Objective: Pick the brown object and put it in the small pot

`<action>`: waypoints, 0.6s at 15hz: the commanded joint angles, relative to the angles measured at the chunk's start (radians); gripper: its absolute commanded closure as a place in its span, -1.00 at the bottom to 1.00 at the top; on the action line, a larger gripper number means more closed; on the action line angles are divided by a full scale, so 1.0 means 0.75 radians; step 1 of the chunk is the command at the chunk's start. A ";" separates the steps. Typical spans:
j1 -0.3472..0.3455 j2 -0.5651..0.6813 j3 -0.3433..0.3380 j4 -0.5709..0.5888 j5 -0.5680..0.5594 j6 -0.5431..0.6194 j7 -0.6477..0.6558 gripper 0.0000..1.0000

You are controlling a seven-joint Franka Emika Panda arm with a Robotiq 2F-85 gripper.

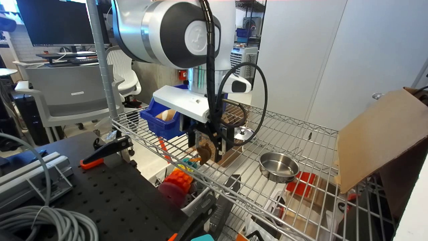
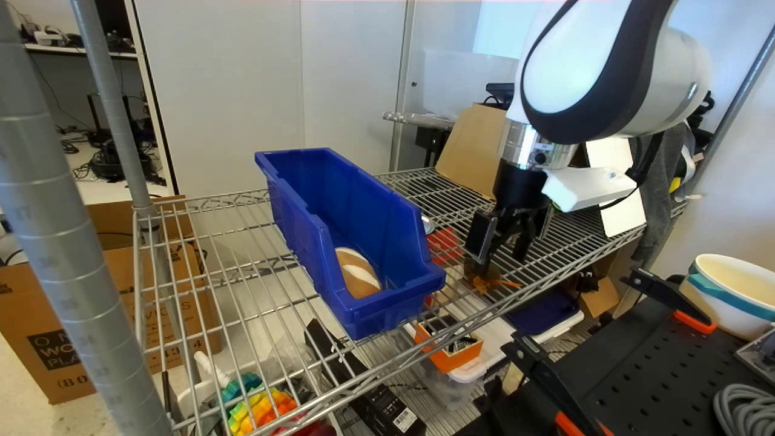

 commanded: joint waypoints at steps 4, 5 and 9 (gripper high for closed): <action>0.080 0.099 -0.028 0.097 -0.083 0.029 0.097 -0.07; 0.089 0.101 -0.030 0.101 -0.087 0.030 0.103 0.07; 0.082 0.067 -0.014 0.087 -0.085 0.031 0.099 0.69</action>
